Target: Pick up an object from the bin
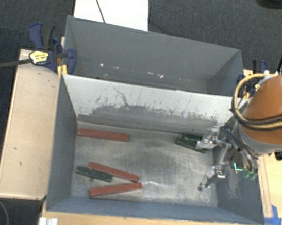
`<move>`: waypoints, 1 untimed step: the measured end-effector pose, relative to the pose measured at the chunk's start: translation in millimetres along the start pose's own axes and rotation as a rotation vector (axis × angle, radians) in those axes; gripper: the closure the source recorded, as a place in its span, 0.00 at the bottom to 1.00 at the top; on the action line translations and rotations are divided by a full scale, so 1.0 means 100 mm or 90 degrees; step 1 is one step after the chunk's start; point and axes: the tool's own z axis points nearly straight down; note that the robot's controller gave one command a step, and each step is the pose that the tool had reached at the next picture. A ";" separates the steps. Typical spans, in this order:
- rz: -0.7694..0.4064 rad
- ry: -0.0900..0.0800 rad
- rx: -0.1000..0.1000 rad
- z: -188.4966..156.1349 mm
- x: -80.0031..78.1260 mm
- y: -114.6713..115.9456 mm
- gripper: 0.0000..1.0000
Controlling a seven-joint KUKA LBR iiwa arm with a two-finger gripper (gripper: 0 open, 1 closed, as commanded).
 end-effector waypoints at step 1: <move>-0.001 -0.005 0.001 -0.03 -0.02 0.00 0.00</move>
Offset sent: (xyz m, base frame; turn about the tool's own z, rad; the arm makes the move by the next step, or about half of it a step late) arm 0.0428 0.0527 -0.1231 0.0630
